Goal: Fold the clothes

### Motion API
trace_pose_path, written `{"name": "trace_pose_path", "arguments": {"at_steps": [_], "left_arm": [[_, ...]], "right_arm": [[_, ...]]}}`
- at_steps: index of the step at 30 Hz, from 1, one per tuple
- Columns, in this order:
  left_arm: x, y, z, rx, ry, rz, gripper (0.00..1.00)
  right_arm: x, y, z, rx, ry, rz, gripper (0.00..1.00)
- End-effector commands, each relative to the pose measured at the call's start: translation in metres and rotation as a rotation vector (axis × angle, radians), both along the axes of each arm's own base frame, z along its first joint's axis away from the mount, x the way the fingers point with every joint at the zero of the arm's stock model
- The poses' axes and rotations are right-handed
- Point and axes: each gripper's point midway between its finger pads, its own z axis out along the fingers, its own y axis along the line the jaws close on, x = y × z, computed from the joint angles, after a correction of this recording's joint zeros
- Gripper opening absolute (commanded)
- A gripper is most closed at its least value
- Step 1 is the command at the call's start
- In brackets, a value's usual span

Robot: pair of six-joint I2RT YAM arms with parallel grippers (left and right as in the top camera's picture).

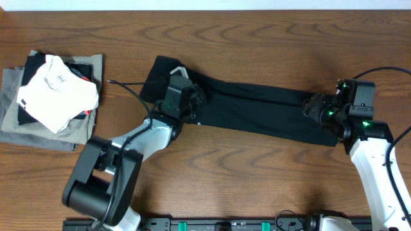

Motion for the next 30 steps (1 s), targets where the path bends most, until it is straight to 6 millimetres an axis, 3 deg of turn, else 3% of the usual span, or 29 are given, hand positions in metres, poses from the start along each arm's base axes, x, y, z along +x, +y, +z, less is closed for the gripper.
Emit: {"name": "trace_pose_path", "arguments": {"at_steps": [1, 2, 4, 6, 9, 12, 19, 22, 23, 26, 30], "left_arm": [[0.012, 0.002, -0.006, 0.073, -0.056, -0.023, 0.29], [0.013, 0.001, -0.008, 0.075, -0.062, -0.025, 0.39], [0.013, 0.001, -0.011, 0.081, -0.06, -0.03, 0.43], [0.012, 0.0, -0.011, 0.112, -0.078, -0.065, 0.53], [0.011, -0.004, -0.003, 0.146, -0.12, -0.126, 0.58], [0.009, -0.003, 0.019, 0.143, -0.15, -0.131, 0.6], [-0.005, 0.013, 0.104, 0.132, -0.274, -0.114, 0.63], [-0.017, 0.036, 0.114, 0.14, -0.225, -0.044, 0.63], [-0.023, 0.05, 0.107, 0.133, -0.158, 0.02, 0.62], [-0.044, 0.069, 0.076, 0.119, 0.033, 0.085, 0.34], [-0.066, 0.058, 0.04, 0.142, 0.173, -0.048, 0.1]], "right_arm": [[0.0, 0.002, -0.002, -0.013, 0.008, 0.019, 0.61], [0.0, 0.002, -0.002, -0.013, 0.008, 0.019, 0.61], [-0.001, 0.002, -0.002, -0.012, 0.011, 0.019, 0.61], [-0.002, 0.002, -0.003, -0.012, 0.016, 0.019, 0.61], [-0.002, 0.002, -0.003, -0.012, 0.018, 0.019, 0.61], [-0.002, 0.002, -0.004, -0.016, 0.018, 0.025, 0.61], [-0.005, 0.002, -0.005, -0.026, 0.026, 0.04, 0.61], [-0.005, 0.002, -0.005, -0.026, 0.025, 0.04, 0.6], [-0.005, 0.002, -0.005, -0.026, 0.025, 0.04, 0.61], [-0.005, 0.002, -0.005, -0.026, 0.025, 0.04, 0.6], [-0.004, 0.002, -0.005, -0.028, 0.022, 0.039, 0.59]]}}
